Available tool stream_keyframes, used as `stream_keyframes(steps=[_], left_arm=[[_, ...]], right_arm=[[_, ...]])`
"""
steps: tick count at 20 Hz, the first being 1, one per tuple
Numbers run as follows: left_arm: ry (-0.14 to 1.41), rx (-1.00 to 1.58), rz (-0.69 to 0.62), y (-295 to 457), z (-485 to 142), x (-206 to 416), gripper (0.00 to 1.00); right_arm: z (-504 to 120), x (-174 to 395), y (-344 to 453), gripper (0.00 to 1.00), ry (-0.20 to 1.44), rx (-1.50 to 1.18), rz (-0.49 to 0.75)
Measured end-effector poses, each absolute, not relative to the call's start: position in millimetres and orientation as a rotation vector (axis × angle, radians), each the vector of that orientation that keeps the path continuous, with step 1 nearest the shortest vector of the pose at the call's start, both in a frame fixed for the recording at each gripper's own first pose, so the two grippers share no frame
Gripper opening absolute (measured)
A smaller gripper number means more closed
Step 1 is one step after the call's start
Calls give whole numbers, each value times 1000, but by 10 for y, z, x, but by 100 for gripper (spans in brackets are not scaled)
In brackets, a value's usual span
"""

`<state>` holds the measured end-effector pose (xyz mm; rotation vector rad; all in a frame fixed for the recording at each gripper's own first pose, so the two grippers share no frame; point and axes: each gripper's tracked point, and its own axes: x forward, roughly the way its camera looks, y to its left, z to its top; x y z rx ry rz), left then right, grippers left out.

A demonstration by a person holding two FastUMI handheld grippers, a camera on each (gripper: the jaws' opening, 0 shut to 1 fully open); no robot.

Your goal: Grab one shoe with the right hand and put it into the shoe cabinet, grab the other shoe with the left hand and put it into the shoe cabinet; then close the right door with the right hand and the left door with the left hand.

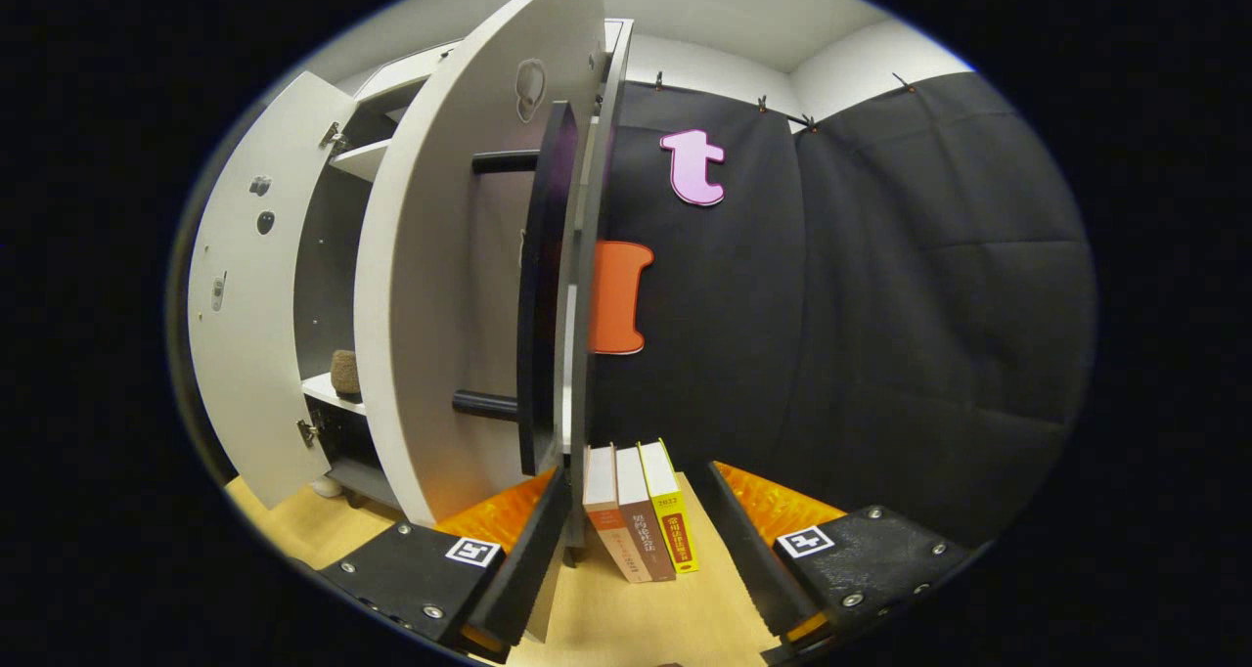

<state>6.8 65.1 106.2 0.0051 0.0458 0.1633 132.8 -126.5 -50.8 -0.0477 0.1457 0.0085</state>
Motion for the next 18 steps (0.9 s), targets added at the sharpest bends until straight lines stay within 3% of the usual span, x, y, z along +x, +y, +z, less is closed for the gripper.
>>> stream_keyframes(steps=[3,4,18], left_arm=[[41,14,161,773,1091,55,99],[39,16,163,819,1107,56,94],[55,13,185,1328,1033,-16,94]], right_arm=[[-497,1345,-1049,87,143,-39,20],[-500,1342,-973,87,142,-37,28],[-553,1628,-174,87,139,18,99]])
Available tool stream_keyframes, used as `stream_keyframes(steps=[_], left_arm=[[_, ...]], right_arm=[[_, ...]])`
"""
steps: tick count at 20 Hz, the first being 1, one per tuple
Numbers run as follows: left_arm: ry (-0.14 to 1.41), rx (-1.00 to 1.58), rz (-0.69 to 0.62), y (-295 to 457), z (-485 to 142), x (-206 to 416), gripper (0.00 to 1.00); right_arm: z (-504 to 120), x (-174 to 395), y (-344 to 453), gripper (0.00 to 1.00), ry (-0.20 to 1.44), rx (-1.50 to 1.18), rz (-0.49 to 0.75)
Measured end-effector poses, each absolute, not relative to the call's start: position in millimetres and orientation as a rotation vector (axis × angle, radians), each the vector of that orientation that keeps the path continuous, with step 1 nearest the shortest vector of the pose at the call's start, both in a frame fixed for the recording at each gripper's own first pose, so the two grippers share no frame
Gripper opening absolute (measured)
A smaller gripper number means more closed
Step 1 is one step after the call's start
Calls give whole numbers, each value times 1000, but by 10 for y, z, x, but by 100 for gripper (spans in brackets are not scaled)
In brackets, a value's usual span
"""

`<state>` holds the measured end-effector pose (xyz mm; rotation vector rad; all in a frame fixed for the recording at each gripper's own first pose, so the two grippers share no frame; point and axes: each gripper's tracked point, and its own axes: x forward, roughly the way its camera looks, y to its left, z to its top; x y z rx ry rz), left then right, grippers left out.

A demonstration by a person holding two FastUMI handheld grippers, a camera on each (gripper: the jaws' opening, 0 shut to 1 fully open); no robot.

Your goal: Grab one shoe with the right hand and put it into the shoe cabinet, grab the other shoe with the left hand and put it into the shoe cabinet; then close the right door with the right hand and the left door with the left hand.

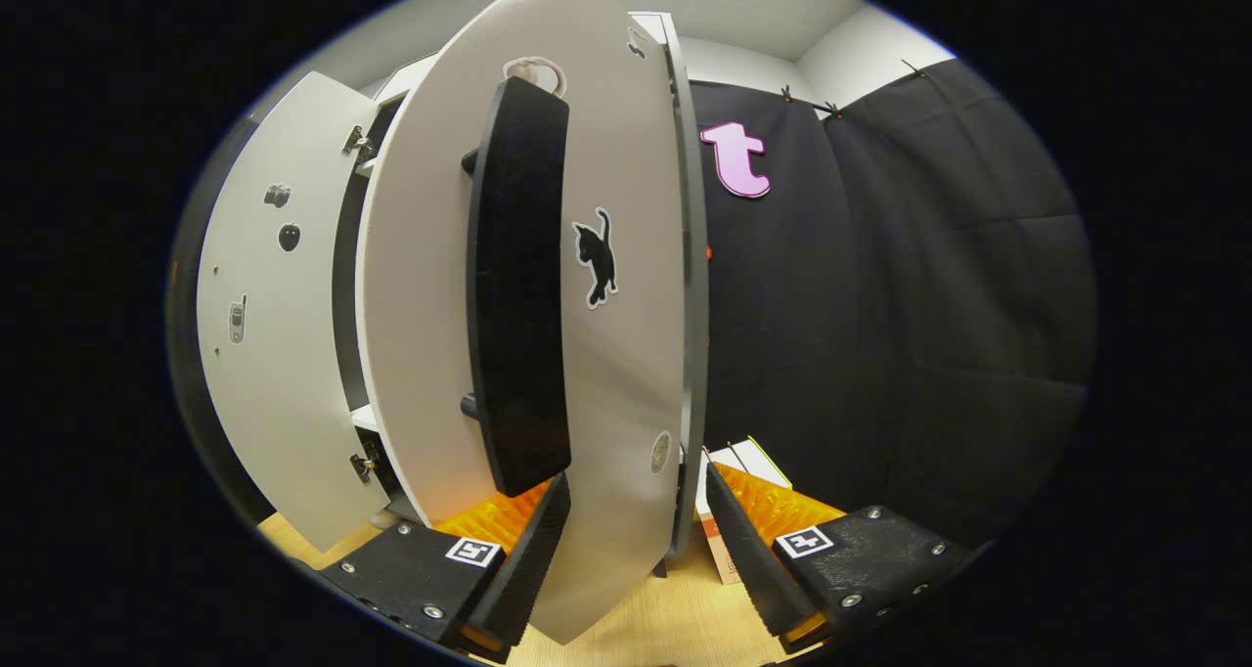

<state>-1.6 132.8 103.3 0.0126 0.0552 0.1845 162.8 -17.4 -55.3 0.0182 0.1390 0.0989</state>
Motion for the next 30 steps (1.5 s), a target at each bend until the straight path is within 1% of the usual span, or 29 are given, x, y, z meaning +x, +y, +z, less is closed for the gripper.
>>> stream_keyframes(steps=[4,5,6,8,9,10,11,16,20,21,22,23,25,28,30], left_arm=[[59,16,195,1454,997,-42,94],[60,17,200,1506,987,-39,94],[61,17,205,1561,981,-29,94],[67,16,216,1654,944,-45,94],[71,17,221,1706,923,-49,94],[74,20,228,1758,902,-56,97],[76,23,232,1815,867,-46,94],[94,8,219,1964,662,64,94],[133,11,199,2039,344,196,94],[146,7,189,2029,239,237,94],[159,0,178,2010,135,281,96],[170,-8,167,2001,32,330,95],[202,-26,133,1933,-175,446,96],[229,-23,89,1843,-375,584,99],[244,-13,67,1802,-489,606,97]], right_arm=[[-602,1851,105,89,139,37,117],[-635,1932,186,98,147,43,116],[-669,2026,264,99,154,43,115],[-748,2124,377,99,175,28,113],[-730,2139,387,93,160,19,102],[-719,2123,385,92,156,4,96],[-706,2118,379,91,150,1,93],[-719,2186,356,91,180,51,67],[-704,2193,367,91,181,32,26],[-699,2188,367,91,184,33,18],[-694,2179,375,91,185,31,12],[-689,2171,376,90,184,26,6],[-686,2176,380,90,183,16,-3],[-683,2184,383,90,182,0,-21],[-679,2170,380,90,183,-6,-33]])
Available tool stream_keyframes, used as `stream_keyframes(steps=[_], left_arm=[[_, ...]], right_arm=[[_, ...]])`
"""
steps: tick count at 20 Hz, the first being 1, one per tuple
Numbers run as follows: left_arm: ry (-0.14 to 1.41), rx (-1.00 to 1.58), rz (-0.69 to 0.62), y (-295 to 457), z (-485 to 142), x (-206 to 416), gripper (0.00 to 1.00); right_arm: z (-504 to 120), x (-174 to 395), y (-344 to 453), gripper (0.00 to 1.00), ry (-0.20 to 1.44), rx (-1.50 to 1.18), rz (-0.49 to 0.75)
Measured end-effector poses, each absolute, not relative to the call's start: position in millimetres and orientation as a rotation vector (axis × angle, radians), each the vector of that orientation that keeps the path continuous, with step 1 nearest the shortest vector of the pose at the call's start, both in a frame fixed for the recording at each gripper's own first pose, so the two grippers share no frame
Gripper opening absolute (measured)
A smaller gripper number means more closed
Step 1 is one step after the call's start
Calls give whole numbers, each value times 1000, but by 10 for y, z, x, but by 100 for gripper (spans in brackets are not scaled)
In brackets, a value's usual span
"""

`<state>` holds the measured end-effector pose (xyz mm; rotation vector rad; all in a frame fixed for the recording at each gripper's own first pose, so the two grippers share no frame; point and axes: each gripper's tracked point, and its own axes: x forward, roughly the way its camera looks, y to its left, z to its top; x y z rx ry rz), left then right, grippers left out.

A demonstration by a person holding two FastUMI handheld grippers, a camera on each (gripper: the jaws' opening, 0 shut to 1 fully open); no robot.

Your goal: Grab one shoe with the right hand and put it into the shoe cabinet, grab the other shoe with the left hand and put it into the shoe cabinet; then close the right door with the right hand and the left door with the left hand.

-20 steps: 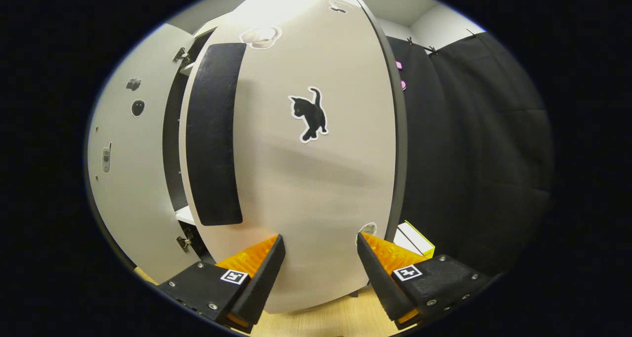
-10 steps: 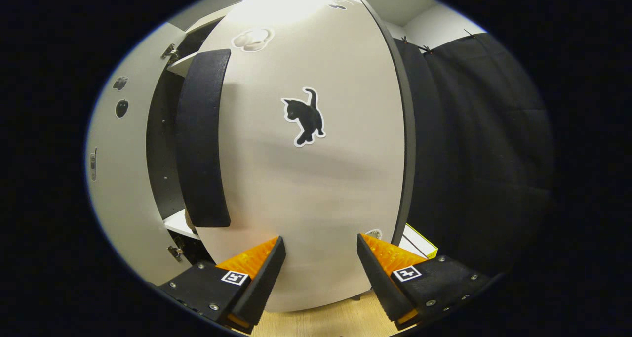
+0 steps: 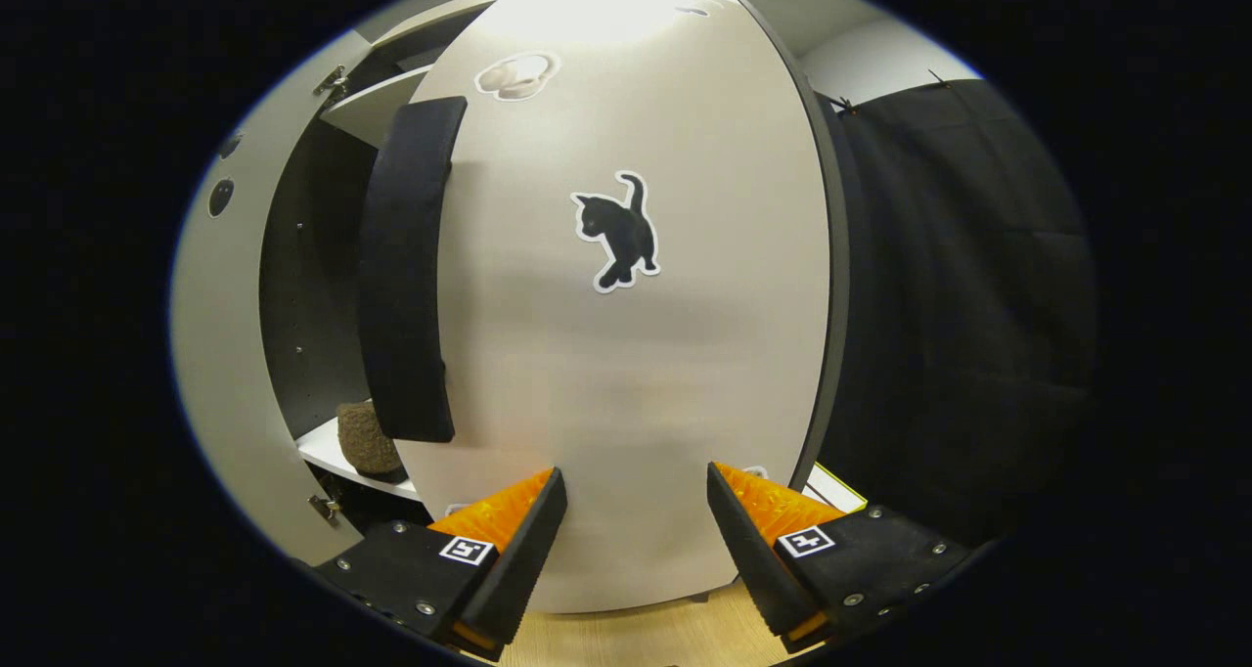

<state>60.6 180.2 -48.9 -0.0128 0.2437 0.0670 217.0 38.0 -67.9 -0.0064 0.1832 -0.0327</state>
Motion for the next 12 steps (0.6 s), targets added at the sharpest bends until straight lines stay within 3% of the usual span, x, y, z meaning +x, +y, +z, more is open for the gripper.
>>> stream_keyframes(steps=[8,12], left_arm=[[277,-13,31,1715,-665,745,97],[252,29,-4,1577,-594,746,96]], right_arm=[[-623,2101,394,92,173,-13,-49],[-487,1800,355,92,148,-22,-26]])
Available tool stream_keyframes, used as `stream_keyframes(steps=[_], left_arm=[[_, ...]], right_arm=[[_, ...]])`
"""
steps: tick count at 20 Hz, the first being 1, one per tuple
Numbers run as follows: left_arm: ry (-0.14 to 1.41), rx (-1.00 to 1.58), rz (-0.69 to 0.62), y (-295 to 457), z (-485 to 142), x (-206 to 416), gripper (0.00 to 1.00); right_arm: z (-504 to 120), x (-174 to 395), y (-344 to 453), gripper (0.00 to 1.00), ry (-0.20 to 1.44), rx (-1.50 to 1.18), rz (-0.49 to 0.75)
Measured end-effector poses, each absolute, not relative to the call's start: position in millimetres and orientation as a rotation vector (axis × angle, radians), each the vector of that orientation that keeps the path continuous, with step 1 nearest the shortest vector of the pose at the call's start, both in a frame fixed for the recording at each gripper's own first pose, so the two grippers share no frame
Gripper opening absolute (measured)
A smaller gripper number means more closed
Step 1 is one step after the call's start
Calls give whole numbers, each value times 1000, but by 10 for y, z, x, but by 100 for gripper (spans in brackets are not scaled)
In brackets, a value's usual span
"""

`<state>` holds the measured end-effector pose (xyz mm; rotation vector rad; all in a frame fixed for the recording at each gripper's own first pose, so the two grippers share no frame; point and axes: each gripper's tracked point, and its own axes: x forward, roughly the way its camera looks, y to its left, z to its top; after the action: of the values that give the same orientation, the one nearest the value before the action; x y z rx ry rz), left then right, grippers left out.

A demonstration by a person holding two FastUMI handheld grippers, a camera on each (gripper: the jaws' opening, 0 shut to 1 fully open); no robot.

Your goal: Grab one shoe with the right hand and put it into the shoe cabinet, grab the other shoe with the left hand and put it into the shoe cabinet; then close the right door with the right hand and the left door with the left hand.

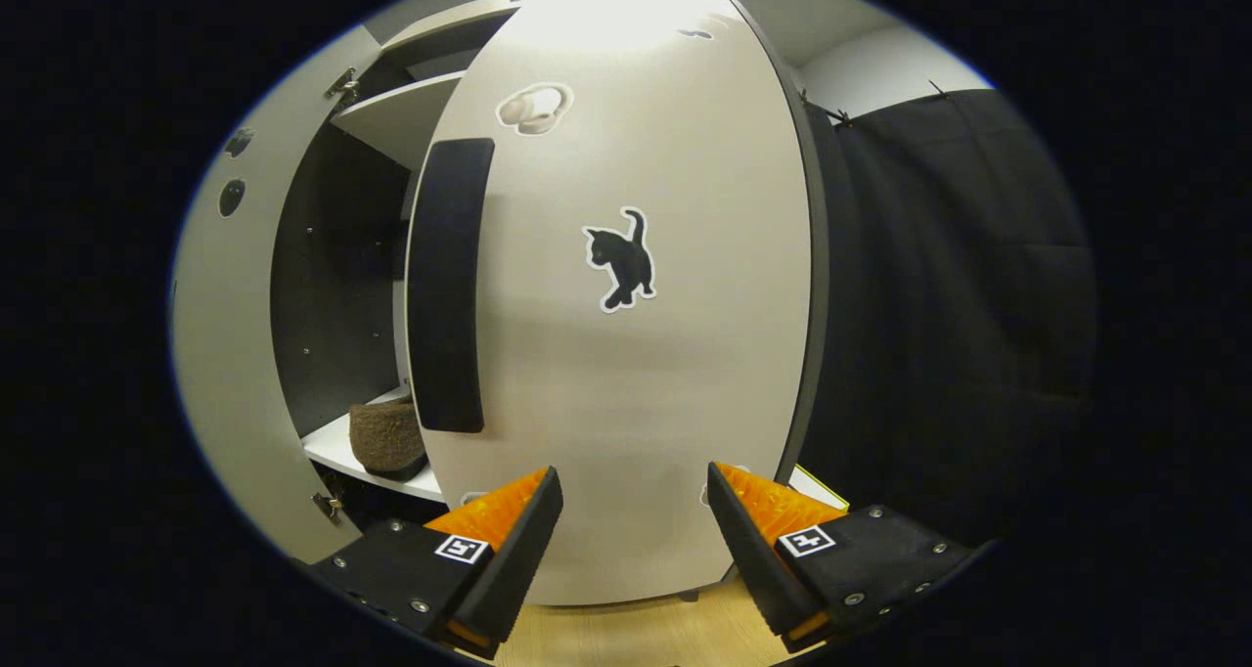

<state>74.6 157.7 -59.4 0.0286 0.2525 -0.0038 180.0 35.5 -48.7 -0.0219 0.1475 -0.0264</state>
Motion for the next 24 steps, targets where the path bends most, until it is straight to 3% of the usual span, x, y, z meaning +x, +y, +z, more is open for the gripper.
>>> stream_keyframes(steps=[5,6,10,16,17,19,24], left_arm=[[262,-43,-75,1350,-672,785,95],[265,-55,-89,1276,-682,792,92],[255,5,-123,936,-673,821,99],[266,-8,-169,616,-758,926,92],[264,6,-169,592,-778,954,95],[256,10,-170,539,-778,1008,92],[256,-23,-192,363,-856,1192,95]], right_arm=[[-248,1481,295,92,112,7,-4],[-206,1416,272,92,105,4,-1],[-31,1215,192,92,74,-15,15],[162,1014,72,92,35,-5,35],[194,985,46,92,28,-4,36],[249,936,-3,92,13,6,37],[278,888,-125,92,3,14,31]])
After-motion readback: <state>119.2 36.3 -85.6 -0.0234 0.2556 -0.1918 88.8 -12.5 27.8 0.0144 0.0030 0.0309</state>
